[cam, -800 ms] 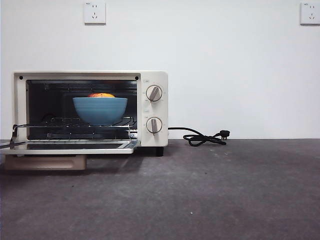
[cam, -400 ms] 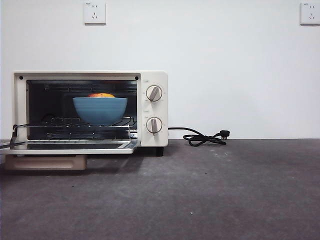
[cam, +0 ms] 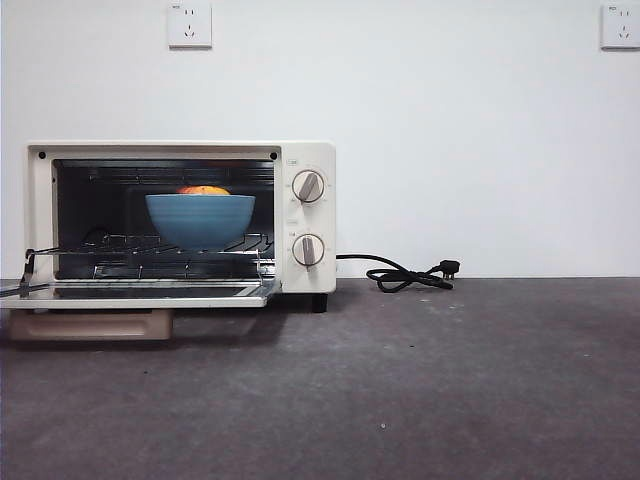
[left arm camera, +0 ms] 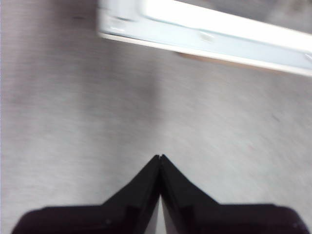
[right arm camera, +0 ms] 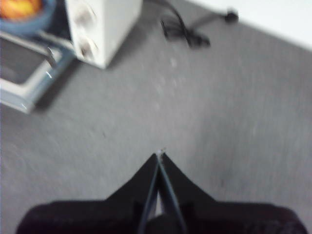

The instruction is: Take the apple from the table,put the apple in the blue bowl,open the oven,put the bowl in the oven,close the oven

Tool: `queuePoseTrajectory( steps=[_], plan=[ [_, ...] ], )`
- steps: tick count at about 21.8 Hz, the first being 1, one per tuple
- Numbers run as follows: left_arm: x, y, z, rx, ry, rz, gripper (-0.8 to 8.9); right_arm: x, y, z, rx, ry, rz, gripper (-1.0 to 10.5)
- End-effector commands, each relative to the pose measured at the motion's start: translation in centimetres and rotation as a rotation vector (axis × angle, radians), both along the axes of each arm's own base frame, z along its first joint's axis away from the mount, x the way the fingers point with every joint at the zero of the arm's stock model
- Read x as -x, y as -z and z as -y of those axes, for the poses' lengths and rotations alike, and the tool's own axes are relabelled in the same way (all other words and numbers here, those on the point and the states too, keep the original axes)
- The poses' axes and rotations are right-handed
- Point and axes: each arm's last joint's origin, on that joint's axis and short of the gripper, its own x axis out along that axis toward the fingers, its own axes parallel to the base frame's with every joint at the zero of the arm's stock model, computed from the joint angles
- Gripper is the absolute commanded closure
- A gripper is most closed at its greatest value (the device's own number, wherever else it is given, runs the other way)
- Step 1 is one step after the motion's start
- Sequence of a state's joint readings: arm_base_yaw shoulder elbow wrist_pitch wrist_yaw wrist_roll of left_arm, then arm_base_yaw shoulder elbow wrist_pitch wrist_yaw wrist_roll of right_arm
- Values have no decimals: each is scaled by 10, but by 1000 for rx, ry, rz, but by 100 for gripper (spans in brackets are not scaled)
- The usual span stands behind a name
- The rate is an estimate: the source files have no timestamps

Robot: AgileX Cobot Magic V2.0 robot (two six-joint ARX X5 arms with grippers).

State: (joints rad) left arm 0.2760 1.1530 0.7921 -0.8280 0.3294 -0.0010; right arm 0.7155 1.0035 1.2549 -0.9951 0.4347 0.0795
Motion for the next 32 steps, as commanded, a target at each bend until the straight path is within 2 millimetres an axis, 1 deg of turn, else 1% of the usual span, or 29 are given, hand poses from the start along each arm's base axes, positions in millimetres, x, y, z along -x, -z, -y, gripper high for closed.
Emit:
queuePoseTrajectory(
  steps=[1, 3, 4, 6, 8, 10, 13, 15, 20, 24, 26, 32],
  plan=[
    [-3, 9, -10, 19, -43, -30, 822, 5, 30, 12, -35, 29, -42, 958],
    [-8, 16, -17, 34, -77, -45, 822, 9, 42, 19, -75, 20, -59, 958],
    [-11, 21, -23, 62, -102, -52, 822, 12, 49, 22, -113, 2, -75, 958],
    [-19, 31, -33, 160, -132, -38, 822, 16, 56, 25, -178, -36, -91, 958],
    [-25, 43, -43, 212, -168, -45, 822, 16, 60, 23, -219, -70, -114, 958],
    [-30, 54, -50, 229, -190, -58, 822, 14, 61, 21, -249, -68, -108, 958],
    [-36, 67, -61, 323, -224, -43, 822, 12, 58, 18, -302, -83, -77, 958],
    [-41, 72, -63, 375, -211, -9, 822, 11, 56, 17, -322, -92, -54, 958],
    [-51, 79, -67, 398, -276, 15, 822, 9, 54, 16, -342, -92, -33, 958],
    [-55, 79, -68, 419, -297, 37, 822, 6, 55, 14, -340, -87, -42, 958],
    [-58, 80, -66, 455, -287, 42, 822, 4, 57, 12, -340, -80, -49, 958],
    [-63, 82, -59, 459, -266, 45, 822, -4, 61, 7, -338, -76, -66, 958]
  ],
)
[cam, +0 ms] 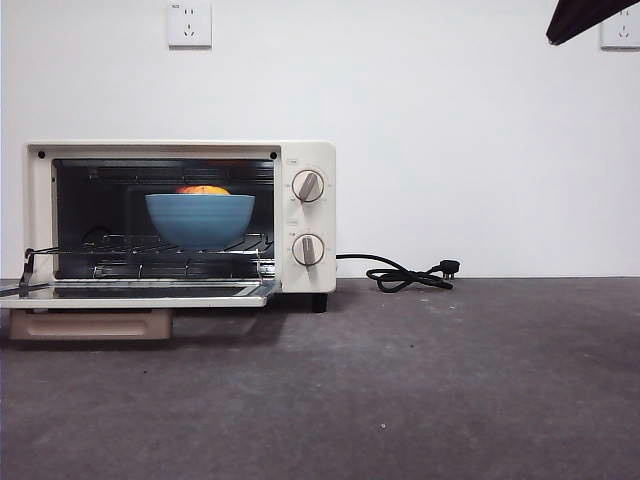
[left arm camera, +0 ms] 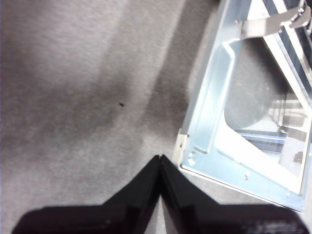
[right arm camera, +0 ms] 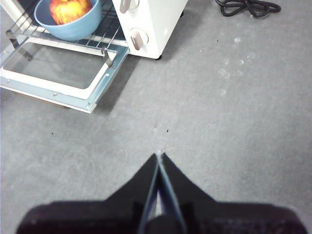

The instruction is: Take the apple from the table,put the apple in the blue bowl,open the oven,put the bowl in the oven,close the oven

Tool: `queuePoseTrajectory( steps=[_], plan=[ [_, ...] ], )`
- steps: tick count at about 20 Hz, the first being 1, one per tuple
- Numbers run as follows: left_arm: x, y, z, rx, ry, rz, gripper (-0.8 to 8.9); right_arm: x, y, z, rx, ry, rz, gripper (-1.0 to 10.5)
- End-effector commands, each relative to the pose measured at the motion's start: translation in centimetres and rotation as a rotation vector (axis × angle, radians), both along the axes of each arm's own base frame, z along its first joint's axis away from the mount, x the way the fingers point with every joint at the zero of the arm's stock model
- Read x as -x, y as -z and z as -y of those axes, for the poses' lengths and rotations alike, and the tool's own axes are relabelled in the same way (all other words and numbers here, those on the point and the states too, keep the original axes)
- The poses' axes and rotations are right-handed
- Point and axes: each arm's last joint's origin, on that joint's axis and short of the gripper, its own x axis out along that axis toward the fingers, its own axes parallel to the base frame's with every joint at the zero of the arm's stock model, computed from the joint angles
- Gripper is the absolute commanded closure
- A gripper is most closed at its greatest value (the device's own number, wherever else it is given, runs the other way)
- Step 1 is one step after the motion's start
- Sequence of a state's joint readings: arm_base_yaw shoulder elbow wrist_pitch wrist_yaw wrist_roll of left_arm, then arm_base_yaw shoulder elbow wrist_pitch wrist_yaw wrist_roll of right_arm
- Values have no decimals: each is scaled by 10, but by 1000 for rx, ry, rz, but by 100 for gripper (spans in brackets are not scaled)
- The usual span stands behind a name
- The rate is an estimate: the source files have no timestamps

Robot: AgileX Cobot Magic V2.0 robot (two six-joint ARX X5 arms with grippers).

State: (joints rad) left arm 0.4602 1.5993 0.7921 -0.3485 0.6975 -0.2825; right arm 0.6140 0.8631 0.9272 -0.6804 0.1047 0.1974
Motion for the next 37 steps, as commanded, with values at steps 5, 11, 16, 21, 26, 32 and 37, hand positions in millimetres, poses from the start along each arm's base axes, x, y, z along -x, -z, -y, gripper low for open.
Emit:
queuePoseTrajectory(
  steps=[5, 11, 16, 21, 26, 32, 37],
  plan=[
    [-5, 5, 3, 31, -7, 4, 822, -1, 3, -1, -7, 7, -10, 958],
    [-8, 3, 5, 75, -6, 35, 822, -1, 3, -1, -7, 7, -11, 958],
    [-10, 0, 5, 145, 19, 73, 822, -1, 3, -1, -12, 11, -13, 958],
    [-20, -16, 2, 203, 34, 131, 822, -1, 3, -1, -12, 11, -14, 958],
    [-40, -49, -6, 208, 45, 224, 822, -1, 3, -1, -12, 11, -14, 958],
    [-59, -91, -10, 215, 82, 333, 822, -1, 3, -1, -23, 20, -21, 958],
    [-69, -115, -9, 188, 105, 399, 822, -1, 4, -1, -26, 24, -33, 958]
  ],
)
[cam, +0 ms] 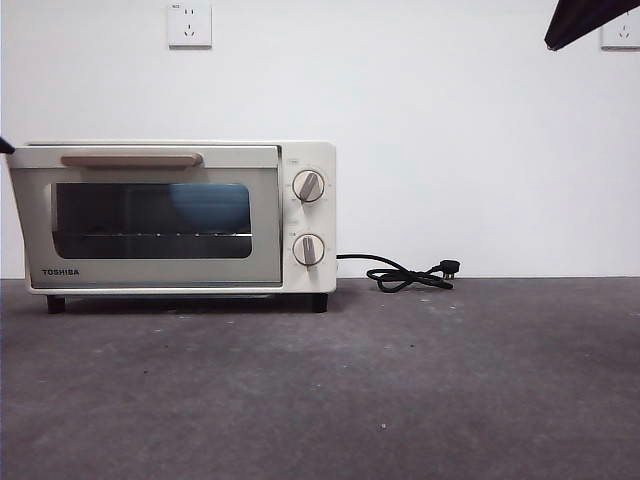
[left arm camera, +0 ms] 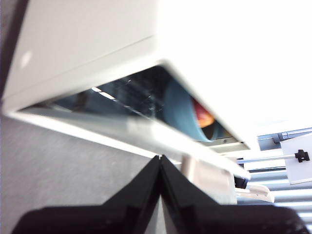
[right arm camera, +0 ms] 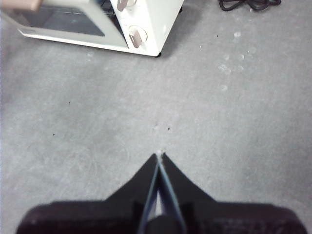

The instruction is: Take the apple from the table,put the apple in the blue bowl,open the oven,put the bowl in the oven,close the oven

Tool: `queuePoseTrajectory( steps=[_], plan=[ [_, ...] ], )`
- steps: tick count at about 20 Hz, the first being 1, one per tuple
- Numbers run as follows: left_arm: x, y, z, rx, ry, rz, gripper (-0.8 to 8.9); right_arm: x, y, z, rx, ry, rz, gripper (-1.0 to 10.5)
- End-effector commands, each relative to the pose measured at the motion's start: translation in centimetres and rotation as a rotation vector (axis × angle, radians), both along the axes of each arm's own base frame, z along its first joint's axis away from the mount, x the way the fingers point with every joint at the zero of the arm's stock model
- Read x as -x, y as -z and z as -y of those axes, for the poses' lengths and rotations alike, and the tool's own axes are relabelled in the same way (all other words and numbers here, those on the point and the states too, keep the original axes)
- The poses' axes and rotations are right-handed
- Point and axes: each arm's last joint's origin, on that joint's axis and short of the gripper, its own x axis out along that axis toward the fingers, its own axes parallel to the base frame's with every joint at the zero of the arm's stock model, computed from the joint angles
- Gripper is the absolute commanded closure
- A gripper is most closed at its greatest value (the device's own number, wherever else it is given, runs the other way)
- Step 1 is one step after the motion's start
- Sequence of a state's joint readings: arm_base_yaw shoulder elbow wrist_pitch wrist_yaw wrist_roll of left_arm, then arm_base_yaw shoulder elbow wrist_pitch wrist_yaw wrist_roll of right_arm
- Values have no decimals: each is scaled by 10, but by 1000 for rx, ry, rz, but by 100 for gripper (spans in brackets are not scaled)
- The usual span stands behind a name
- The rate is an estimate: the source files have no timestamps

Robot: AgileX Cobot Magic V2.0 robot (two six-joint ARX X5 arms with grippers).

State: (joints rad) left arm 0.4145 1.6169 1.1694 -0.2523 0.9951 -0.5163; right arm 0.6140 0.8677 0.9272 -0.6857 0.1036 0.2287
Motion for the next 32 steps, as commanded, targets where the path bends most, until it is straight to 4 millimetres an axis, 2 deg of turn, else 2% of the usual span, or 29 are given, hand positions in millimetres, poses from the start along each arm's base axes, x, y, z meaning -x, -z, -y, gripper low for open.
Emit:
queuePoseTrajectory(
  steps=[1, 6, 10, 12, 14, 17, 19, 20, 22, 25, 29, 32],
  plan=[
    [-3, -5, 0, 1, 9, 17, 821, 0, 3, 0, -9, 7, -13, 958],
    [-2, -9, 3, 57, 85, 45, 821, 1, 2, 1, -6, 31, -18, 945],
    [-1, -10, 25, 57, 174, 33, 821, 12, -3, 15, 47, 172, 46, 945],
    [-2, -11, 46, 21, 245, 35, 821, 21, -6, 24, 80, 236, 79, 945],
    [-1, -12, 75, -31, 327, 33, 821, 32, -8, 35, 137, 327, 113, 945],
    [5, -17, 127, -111, 491, 66, 818, 44, -6, 47, 217, 429, 118, 945],
    [13, -20, 161, -127, 617, 87, 818, 47, -2, 50, 266, 430, 84, 945],
    [20, -22, 182, -138, 695, 105, 818, 48, 0, 50, 289, 424, 63, 945],
    [34, -25, 208, -196, 777, 117, 818, 48, 2, 50, 312, 420, 40, 945],
    [60, -37, 241, -425, 780, 160, 818, 47, 4, 50, 333, 416, 22, 945],
    [108, -76, 259, -732, 603, 318, 818, 48, 5, 50, 339, 415, 16, 945],
    [156, -117, 250, -868, 374, 499, 818, 48, 5, 50, 340, 415, 15, 945]
  ],
)
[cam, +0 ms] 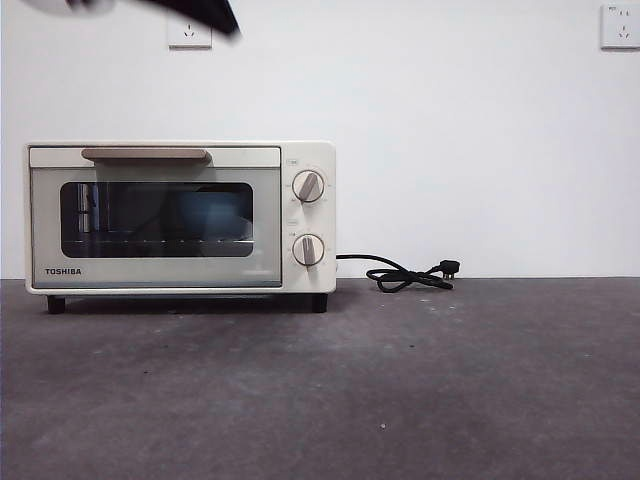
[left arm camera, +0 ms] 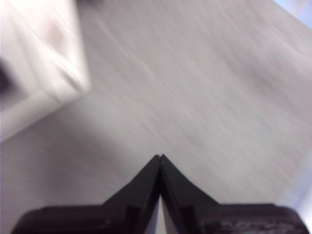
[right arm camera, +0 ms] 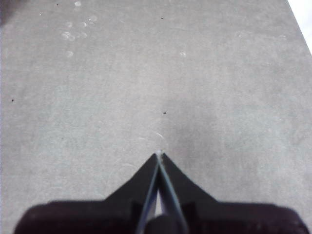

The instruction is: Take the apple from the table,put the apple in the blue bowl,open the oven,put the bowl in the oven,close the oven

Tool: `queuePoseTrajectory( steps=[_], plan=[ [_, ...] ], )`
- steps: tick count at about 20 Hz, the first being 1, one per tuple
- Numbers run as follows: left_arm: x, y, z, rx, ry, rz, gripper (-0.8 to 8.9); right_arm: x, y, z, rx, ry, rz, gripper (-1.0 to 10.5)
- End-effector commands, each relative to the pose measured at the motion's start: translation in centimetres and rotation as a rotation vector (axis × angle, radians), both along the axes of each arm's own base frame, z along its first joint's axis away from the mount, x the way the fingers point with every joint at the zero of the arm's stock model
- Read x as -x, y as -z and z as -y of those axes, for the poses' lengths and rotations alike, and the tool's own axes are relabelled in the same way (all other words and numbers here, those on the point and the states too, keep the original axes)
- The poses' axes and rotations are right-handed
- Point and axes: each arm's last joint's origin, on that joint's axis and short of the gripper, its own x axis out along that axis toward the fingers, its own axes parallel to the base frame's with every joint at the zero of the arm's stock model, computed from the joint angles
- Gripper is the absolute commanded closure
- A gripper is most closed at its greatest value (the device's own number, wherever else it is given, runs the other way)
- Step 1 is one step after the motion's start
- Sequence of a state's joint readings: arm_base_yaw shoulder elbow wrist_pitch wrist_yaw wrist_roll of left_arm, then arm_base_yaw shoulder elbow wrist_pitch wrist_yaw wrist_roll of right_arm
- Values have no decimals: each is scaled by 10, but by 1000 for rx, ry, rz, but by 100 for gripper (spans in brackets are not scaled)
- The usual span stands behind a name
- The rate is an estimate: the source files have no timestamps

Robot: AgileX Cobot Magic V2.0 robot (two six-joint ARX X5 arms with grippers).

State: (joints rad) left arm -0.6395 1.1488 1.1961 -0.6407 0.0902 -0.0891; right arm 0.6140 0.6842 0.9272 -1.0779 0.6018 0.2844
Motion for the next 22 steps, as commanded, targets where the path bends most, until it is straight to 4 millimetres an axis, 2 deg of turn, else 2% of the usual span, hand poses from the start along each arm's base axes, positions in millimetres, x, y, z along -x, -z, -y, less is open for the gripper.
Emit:
queuePoseTrajectory(
  steps=[1, 4, 6, 9, 11, 14, 17, 20, 22],
  plan=[
    [34, -28, -14, -7, -125, 204, 818, -1, 2, 0, -7, 8, 0, 945],
    [73, -48, -41, 7, -130, 332, 817, 0, 2, 0, -7, 8, -1, 945],
    [90, -57, -58, 59, -141, 383, 817, 0, 2, 0, -6, 8, 0, 945],
    [108, -64, -75, 114, -148, 433, 817, -1, 2, 0, -7, 8, 0, 945],
    [113, -65, -81, 42, -113, 502, 818, 0, 2, 0, -7, 8, -1, 945],
    [111, -57, -81, -146, -102, 525, 817, 0, 2, 0, -7, 8, -1, 945],
    [99, -45, -80, -280, -167, 455, 818, 0, 2, 0, -6, 8, 0, 945],
    [86, -25, -85, -267, -189, 460, 817, -1, 2, 0, -7, 8, 0, 945],
    [76, -2, -91, -191, -151, 535, 817, 0, 2, 0, -7, 8, -1, 945]
  ],
)
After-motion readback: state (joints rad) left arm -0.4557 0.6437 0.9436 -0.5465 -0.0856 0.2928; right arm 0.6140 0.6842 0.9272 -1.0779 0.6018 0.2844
